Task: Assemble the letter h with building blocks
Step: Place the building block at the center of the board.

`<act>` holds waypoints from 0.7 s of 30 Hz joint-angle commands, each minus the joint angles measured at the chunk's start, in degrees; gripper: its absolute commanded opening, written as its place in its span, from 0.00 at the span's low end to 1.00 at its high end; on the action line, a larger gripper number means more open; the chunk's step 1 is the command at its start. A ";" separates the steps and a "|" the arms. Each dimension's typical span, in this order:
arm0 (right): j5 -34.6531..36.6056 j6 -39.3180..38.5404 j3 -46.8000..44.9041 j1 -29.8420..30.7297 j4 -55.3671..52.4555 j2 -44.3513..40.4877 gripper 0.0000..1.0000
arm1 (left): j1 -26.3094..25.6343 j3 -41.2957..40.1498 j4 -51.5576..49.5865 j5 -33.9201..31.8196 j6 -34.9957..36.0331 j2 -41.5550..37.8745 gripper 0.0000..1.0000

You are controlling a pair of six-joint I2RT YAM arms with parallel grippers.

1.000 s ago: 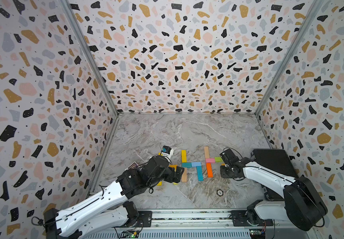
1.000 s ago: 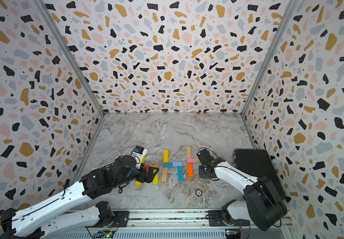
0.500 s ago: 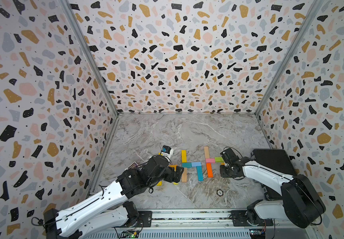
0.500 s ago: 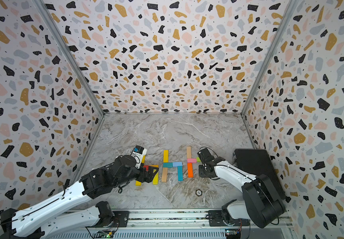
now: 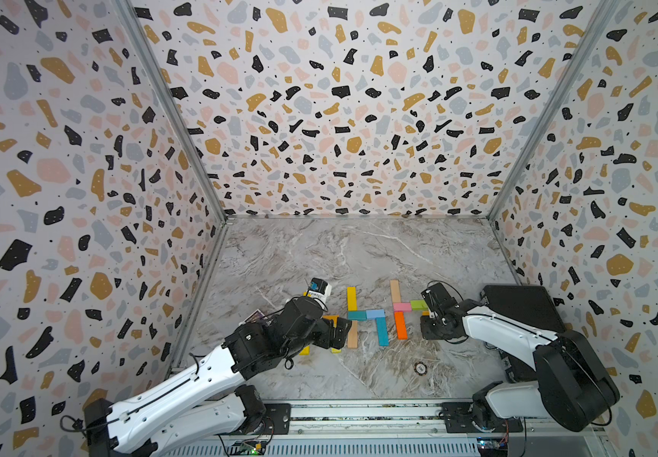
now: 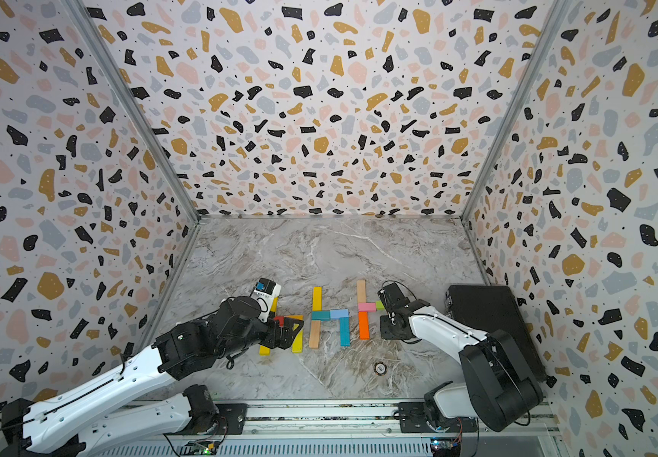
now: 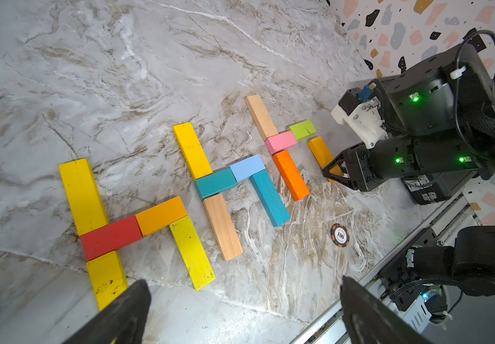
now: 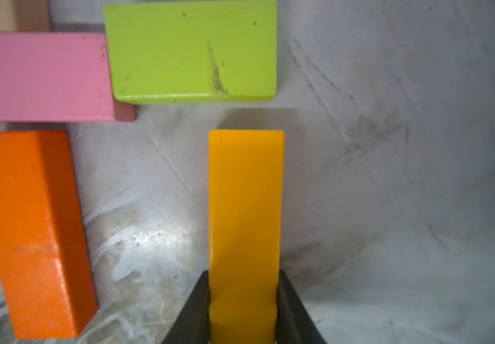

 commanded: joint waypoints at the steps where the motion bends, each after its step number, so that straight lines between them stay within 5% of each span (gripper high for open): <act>1: -0.23 -0.18 1.15 -0.26 -1.52 0.76 0.25 | 0.27 1.83 1.21 0.34 0.68 -0.13 0.99; 11: -1.94 -1.05 1.28 -0.21 -0.90 1.25 0.28 | 0.38 1.65 1.58 0.52 0.76 0.16 0.99; 21: -1.04 -0.65 1.26 -0.20 -1.19 0.90 0.46 | 0.48 1.63 1.86 0.90 0.81 0.67 0.99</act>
